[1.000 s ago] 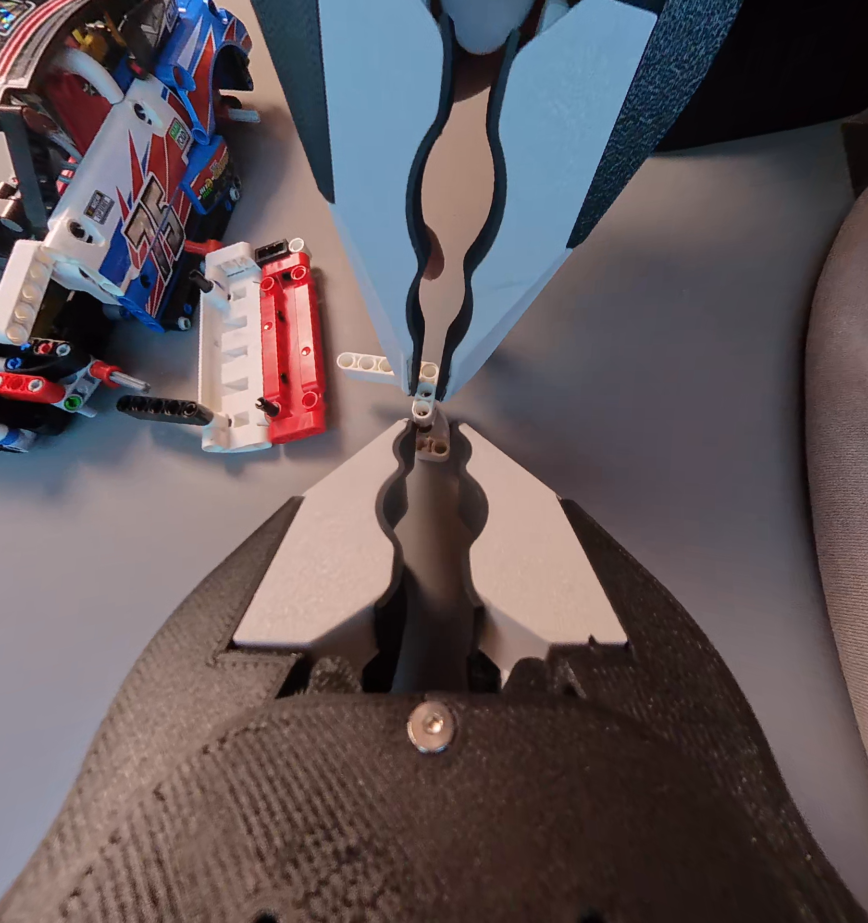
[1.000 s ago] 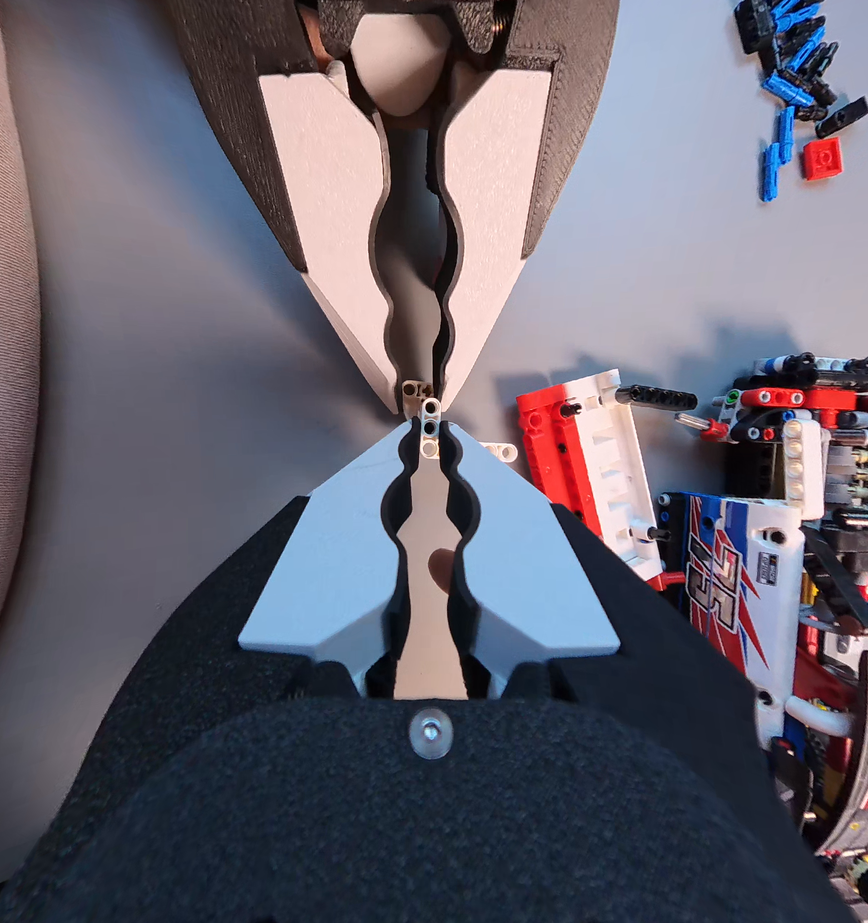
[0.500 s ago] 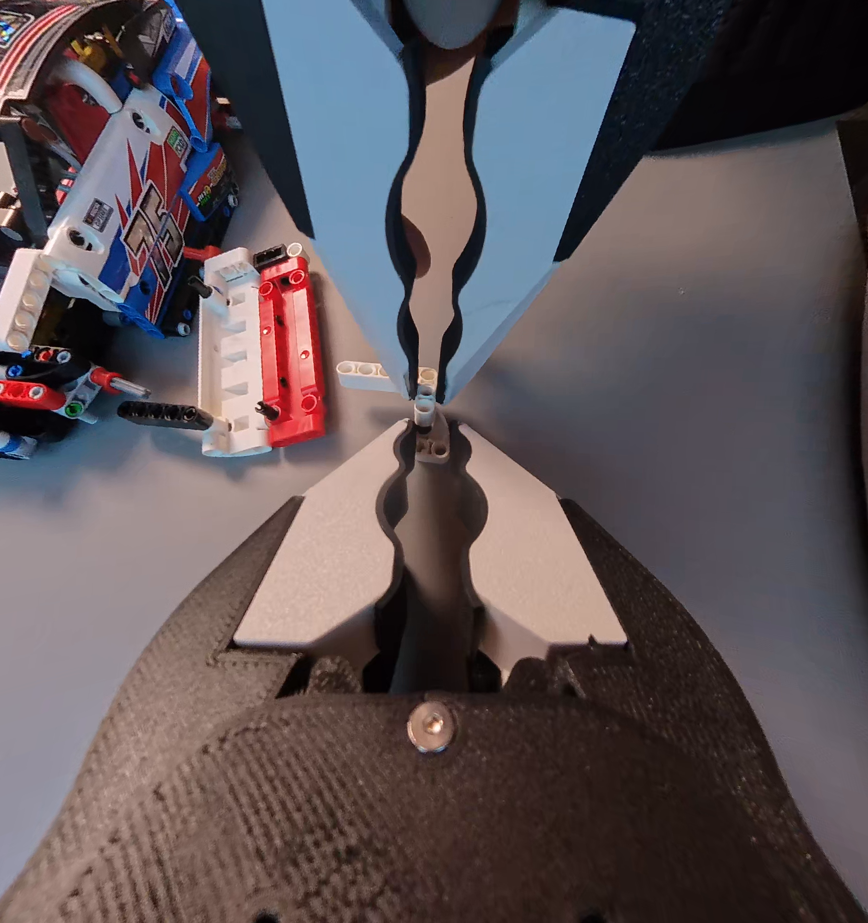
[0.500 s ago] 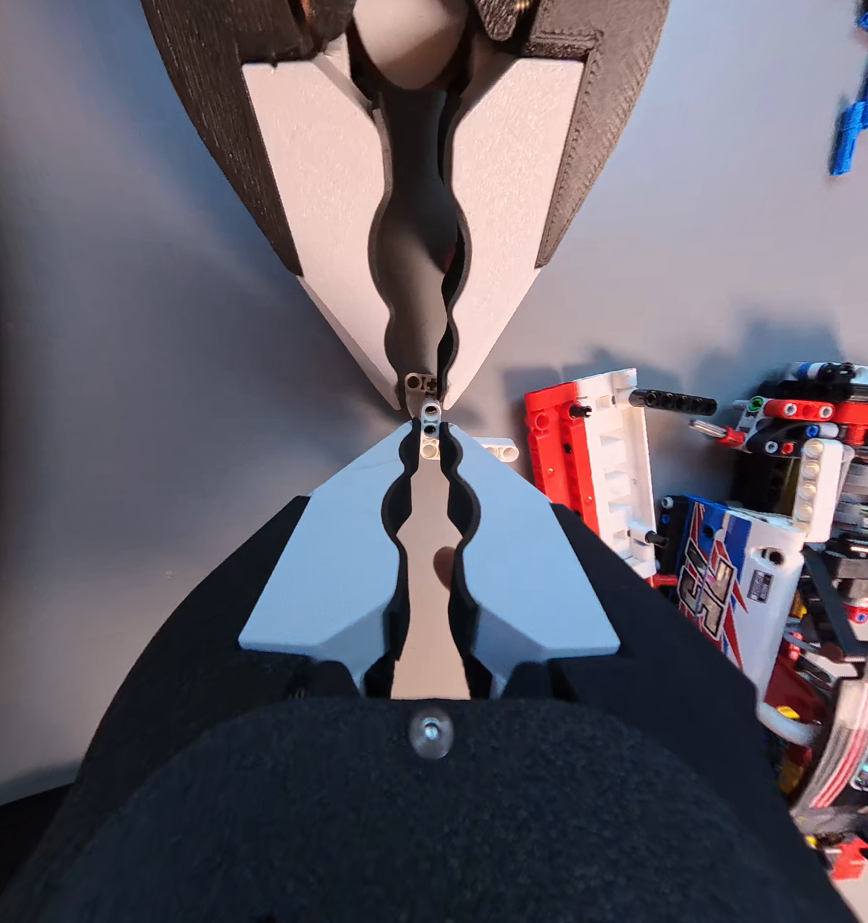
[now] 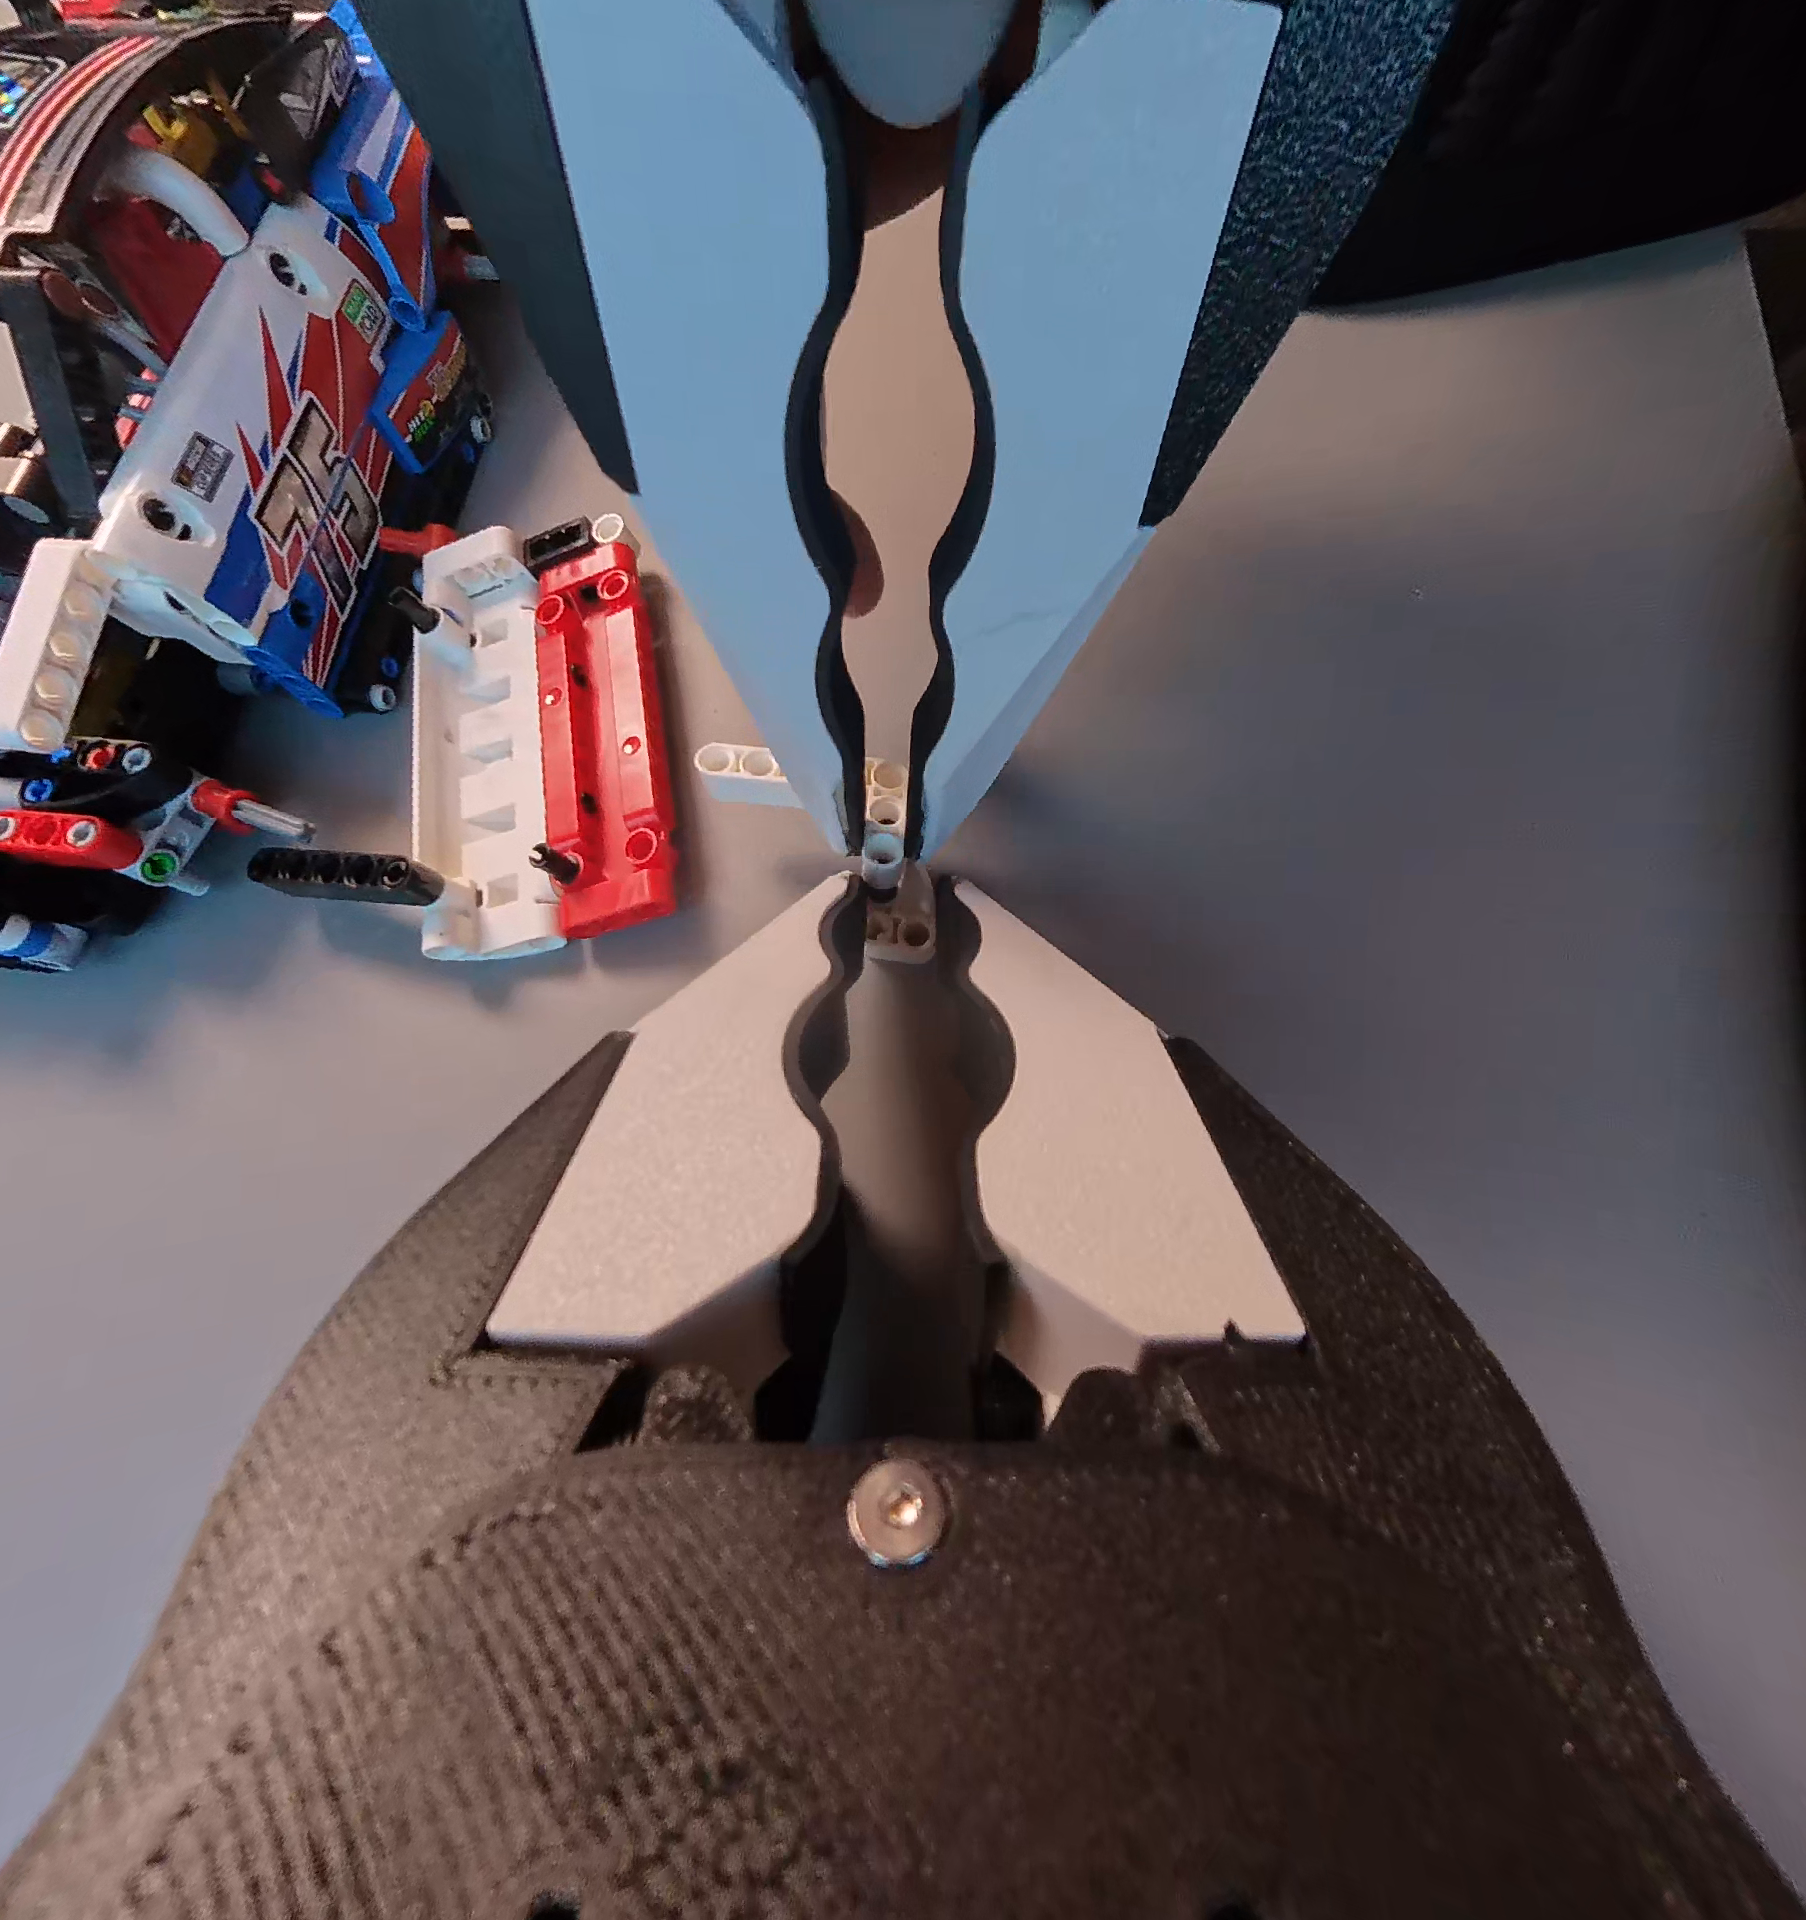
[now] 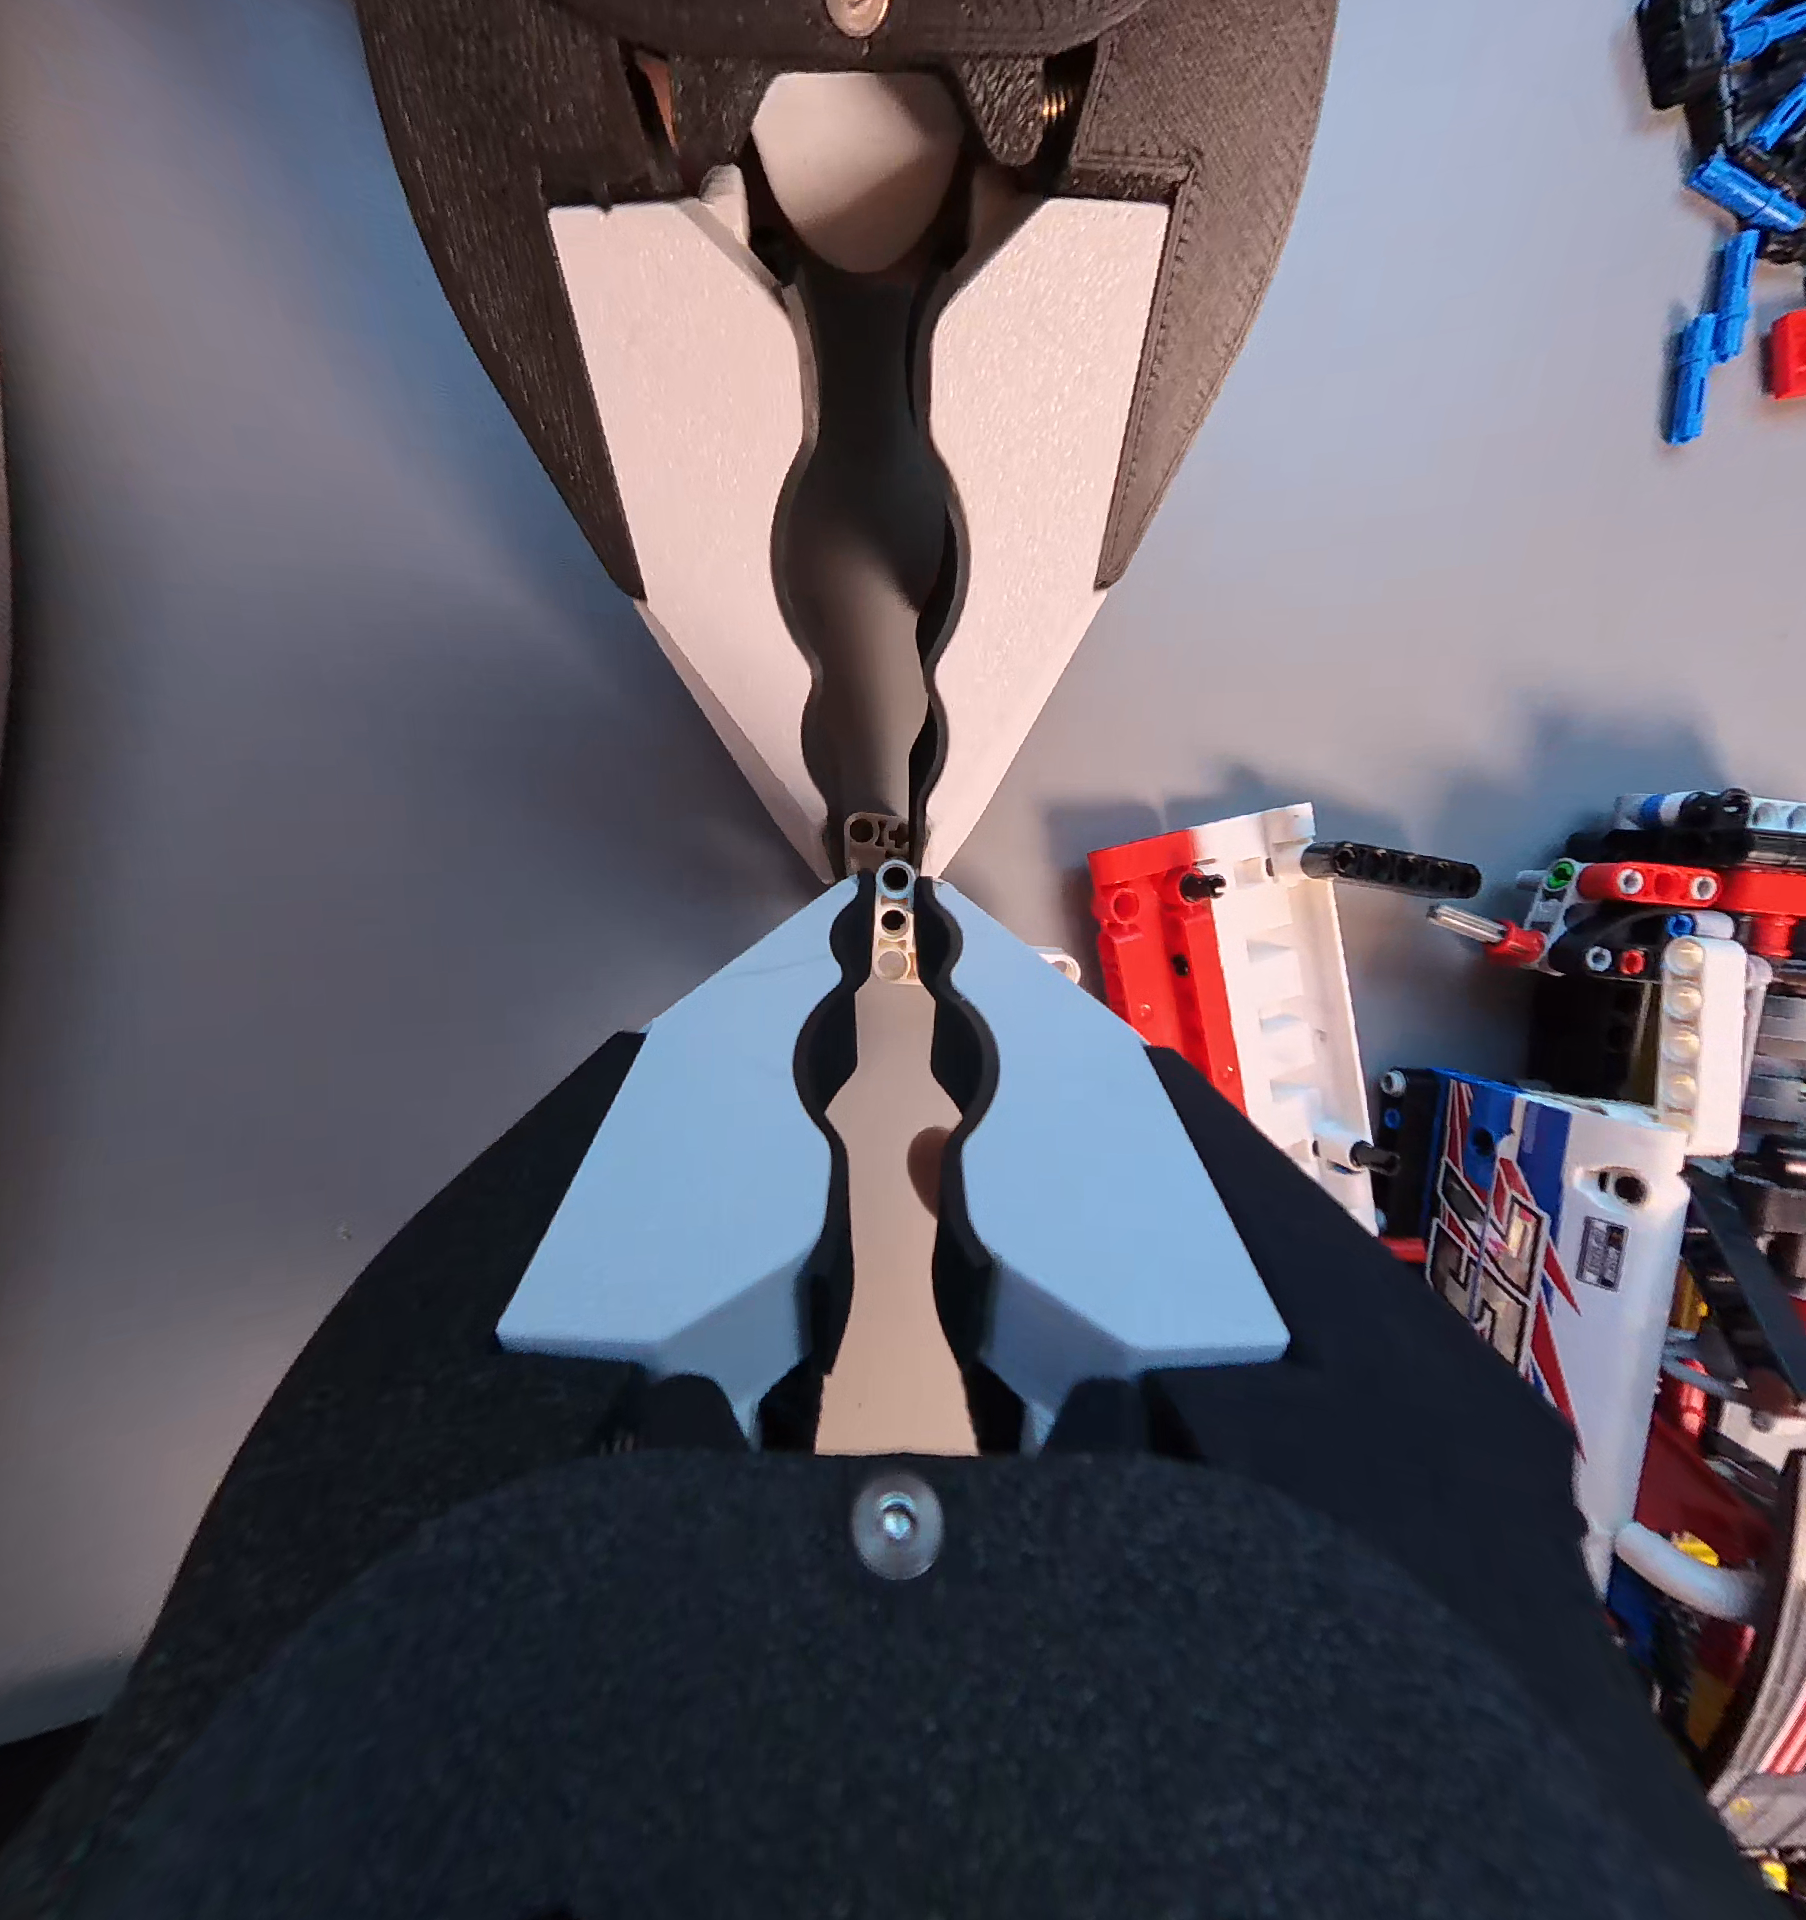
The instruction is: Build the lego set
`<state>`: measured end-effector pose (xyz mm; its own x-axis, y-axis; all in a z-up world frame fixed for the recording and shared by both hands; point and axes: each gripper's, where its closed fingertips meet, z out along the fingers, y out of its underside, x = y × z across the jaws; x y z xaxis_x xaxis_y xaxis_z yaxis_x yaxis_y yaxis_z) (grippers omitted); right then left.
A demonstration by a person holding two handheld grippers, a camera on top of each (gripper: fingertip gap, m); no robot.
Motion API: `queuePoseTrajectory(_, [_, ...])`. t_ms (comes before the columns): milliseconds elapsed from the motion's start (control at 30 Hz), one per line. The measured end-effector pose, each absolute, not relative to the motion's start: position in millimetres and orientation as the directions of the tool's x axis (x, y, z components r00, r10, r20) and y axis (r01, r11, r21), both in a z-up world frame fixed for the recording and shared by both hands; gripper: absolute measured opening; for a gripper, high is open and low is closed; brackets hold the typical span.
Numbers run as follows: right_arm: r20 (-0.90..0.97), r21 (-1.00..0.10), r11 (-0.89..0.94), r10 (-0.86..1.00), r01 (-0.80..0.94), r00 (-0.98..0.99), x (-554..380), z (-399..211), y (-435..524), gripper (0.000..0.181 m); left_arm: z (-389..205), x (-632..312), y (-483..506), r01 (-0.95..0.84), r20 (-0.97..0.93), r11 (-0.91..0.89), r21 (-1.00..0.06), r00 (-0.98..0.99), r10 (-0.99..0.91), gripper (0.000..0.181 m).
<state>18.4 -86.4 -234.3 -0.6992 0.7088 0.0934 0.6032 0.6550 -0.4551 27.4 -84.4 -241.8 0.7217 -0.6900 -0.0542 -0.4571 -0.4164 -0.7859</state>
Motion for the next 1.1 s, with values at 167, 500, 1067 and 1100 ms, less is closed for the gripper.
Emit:
queuePoseTrajectory(167, [0.018, -0.394, 0.632, 0.731, 0.667, -0.682, 17, -235, -87, 0.004, -242, 25, -85, -0.436, -0.03, -0.438, -0.786, 0.735, -0.678, 0.013])
queuePoseTrajectory(500, [-0.08, -0.314, 0.598, 0.757, 0.737, -0.648, 15, -237, -88, 0.004, -248, 17, -91, -0.456, -0.005, -0.478, -0.751, 0.728, -0.686, 0.014])
queuePoseTrajectory(1067, [-0.134, -0.283, 0.582, 0.763, 0.762, -0.632, 14, -243, -92, 0.007, -248, 17, -90, -0.488, -0.063, -0.435, -0.757, 0.717, -0.694, 0.013])
queuePoseTrajectory(1100, [-0.144, -0.317, 0.567, 0.764, 0.76, -0.629, 13, -242, -92, 0.007, -248, 17, -90, -0.485, -0.058, -0.439, -0.757, 0.718, -0.693, 0.013])
